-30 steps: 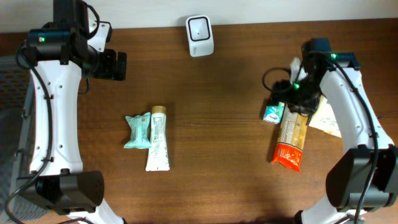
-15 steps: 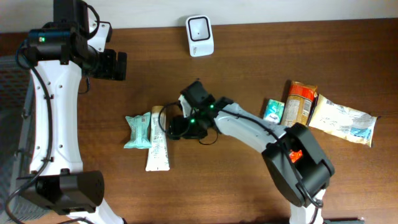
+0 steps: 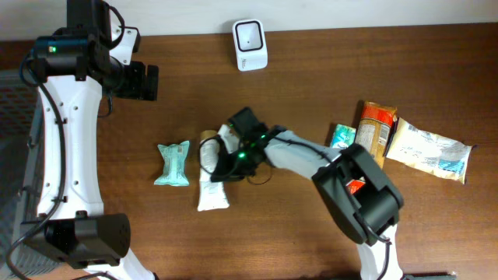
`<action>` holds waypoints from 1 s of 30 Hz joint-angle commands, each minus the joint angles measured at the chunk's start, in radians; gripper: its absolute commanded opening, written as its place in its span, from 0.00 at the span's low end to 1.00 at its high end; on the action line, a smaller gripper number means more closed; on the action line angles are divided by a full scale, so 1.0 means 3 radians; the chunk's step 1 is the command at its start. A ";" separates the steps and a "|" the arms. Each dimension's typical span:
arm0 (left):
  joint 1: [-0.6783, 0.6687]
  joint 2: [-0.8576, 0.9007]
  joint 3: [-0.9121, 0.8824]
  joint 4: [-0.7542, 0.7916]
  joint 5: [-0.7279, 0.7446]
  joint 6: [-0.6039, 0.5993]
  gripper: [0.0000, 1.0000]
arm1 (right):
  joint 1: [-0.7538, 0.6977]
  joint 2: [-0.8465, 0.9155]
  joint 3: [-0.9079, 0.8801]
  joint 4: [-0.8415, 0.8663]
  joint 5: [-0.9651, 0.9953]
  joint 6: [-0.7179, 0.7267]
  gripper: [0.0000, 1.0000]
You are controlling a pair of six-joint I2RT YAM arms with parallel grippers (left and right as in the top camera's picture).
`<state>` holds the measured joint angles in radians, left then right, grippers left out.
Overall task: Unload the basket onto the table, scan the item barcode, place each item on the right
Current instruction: 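Reach the right gripper left and grasp the white tube, then hold the white tube up to the scanner window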
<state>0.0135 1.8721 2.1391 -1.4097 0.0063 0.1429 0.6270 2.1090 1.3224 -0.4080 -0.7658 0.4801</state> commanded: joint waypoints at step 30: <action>0.0009 -0.0020 0.0019 0.0006 -0.0010 0.0066 0.99 | -0.0542 0.0732 0.1795 0.1909 0.4774 -0.4438 0.04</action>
<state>0.0135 1.8721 2.1391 -1.4071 0.0059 0.1432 0.4633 2.2837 1.8282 0.0959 0.5816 -0.6907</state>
